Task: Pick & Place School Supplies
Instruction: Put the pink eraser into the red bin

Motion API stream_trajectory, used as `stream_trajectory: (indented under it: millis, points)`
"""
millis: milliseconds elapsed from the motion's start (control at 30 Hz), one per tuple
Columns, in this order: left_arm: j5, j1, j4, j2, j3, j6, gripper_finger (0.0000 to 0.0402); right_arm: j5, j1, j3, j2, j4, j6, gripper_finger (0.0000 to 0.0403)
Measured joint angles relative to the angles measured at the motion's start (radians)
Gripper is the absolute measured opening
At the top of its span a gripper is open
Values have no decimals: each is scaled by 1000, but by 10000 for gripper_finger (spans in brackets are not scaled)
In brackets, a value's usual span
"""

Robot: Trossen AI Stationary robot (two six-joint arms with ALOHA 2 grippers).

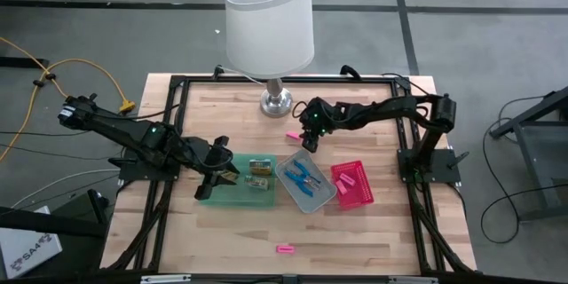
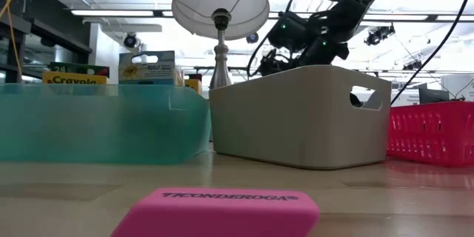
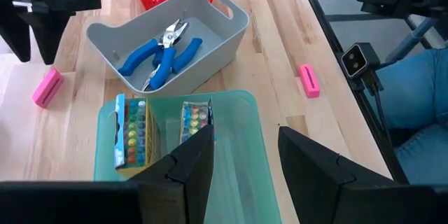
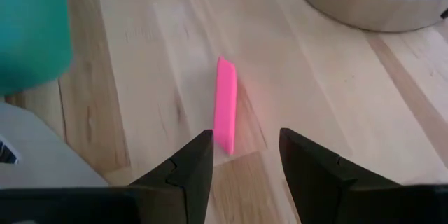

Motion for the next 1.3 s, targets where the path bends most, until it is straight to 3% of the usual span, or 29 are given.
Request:
stream_trajectory:
  millis: [467,867,1300]
  points:
    - [0,0,0,0,0,0,156,-1,3,36,0,-1,0,155]
    - [0,0,-4,0,0,0,156,30,16,349,52,-374,32,155]
    - [-12,1,-4,0,0,19,156,23,15,373,104,-461,28,155]
